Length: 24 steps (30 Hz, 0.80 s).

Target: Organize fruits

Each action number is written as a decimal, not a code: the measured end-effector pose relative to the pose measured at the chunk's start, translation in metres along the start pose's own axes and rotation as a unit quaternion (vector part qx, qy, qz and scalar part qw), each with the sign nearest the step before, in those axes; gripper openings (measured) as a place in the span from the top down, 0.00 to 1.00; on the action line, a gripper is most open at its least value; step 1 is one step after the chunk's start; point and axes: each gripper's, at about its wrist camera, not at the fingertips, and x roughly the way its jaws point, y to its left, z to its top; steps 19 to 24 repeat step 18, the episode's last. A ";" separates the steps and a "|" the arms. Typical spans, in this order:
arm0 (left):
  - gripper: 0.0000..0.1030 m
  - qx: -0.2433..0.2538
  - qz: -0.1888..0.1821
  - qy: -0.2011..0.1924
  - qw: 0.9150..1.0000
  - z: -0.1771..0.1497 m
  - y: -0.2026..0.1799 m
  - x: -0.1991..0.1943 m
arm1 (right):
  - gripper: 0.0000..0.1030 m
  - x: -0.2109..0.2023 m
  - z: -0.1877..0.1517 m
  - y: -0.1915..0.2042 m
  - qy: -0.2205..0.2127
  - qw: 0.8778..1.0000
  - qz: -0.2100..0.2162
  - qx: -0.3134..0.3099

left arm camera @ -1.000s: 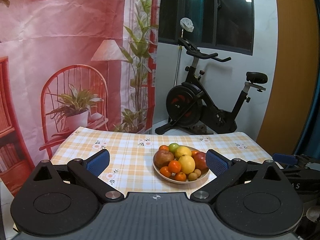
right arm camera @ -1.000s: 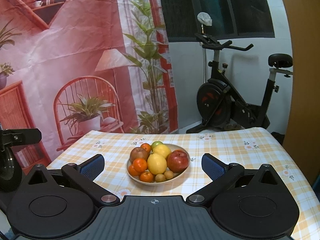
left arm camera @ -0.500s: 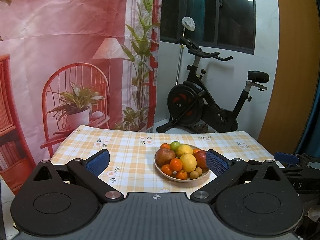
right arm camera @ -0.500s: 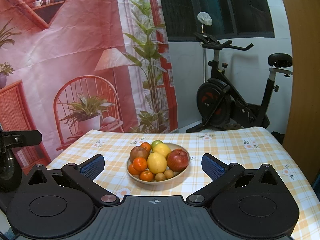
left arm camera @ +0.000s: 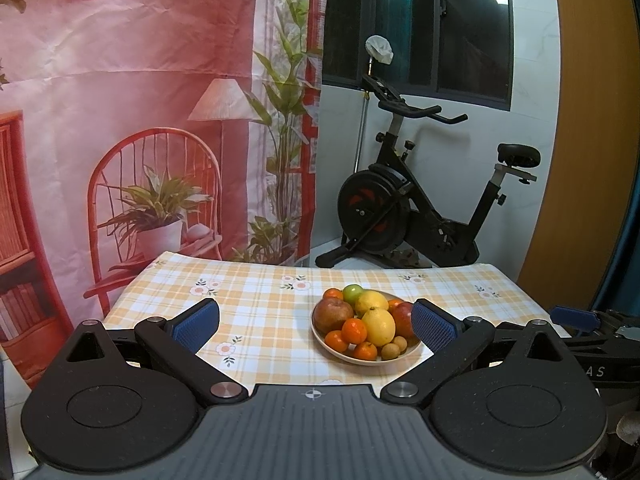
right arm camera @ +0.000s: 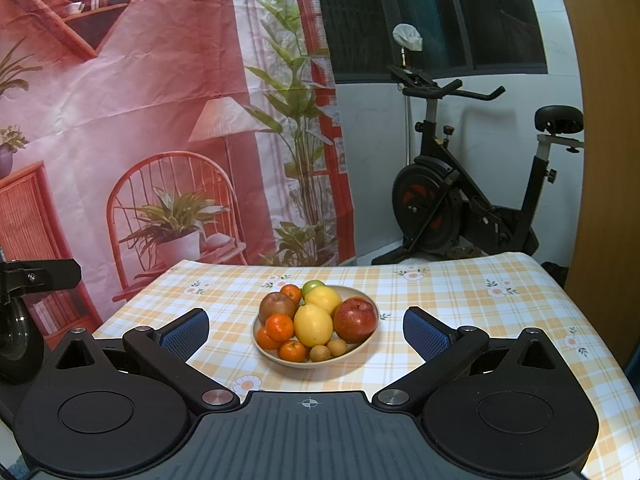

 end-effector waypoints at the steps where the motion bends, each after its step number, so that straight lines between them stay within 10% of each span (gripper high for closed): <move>1: 0.00 0.000 0.000 0.000 1.000 0.000 0.000 0.000 | 0.00 0.000 0.000 0.000 0.000 1.000 0.000 0.000; 24: 0.00 -0.005 0.001 -0.004 1.000 0.001 0.001 -0.001 | 0.00 0.000 0.000 0.000 0.000 1.000 0.000 0.000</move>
